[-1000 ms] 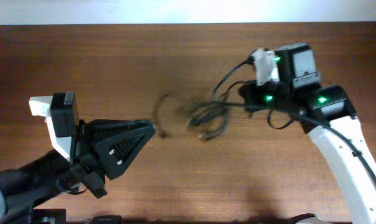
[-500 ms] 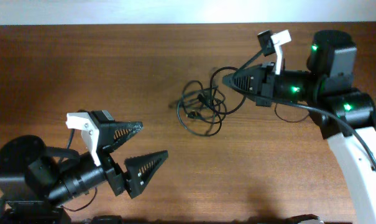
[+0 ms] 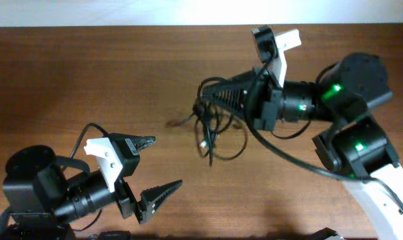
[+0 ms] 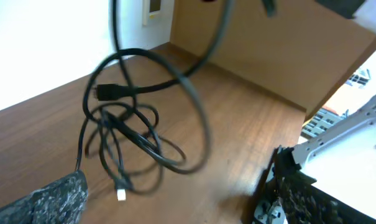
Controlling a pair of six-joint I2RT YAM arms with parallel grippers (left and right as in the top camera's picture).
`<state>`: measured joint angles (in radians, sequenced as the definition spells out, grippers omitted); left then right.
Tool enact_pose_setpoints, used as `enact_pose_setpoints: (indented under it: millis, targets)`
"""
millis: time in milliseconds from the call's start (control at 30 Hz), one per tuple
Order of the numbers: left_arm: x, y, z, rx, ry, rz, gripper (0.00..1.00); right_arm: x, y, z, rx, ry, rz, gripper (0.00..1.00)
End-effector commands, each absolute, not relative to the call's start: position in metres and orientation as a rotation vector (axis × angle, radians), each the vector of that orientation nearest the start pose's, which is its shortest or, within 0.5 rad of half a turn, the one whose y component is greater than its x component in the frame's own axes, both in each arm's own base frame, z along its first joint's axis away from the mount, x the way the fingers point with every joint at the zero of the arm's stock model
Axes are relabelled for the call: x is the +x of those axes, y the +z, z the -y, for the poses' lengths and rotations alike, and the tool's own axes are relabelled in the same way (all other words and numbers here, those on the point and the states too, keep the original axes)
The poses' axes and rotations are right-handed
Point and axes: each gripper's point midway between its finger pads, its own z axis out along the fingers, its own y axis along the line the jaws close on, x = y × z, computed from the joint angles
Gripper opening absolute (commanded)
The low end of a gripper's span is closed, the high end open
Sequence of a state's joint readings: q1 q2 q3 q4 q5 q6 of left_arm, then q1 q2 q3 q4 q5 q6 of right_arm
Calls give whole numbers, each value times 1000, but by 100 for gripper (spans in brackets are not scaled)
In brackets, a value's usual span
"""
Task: Untangle cables
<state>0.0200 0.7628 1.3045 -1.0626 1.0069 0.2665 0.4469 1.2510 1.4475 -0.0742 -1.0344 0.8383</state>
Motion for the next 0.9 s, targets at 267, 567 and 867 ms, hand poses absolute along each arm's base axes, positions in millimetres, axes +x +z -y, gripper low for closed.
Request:
enact_pose_setpoints:
  millis: [267, 567, 867]
  targets:
    - [151, 373, 151, 836, -996, -1762, 91, 233, 514, -303, -594, 1736, -1561, 4]
    - [186, 340, 150, 769, -1082, -1900, 4, 205, 528, -319, -663, 1825, -1496, 4]
    - [170, 365, 154, 798, -1116, -1817, 0, 312, 387, -210, -316, 1277, -2066, 4]
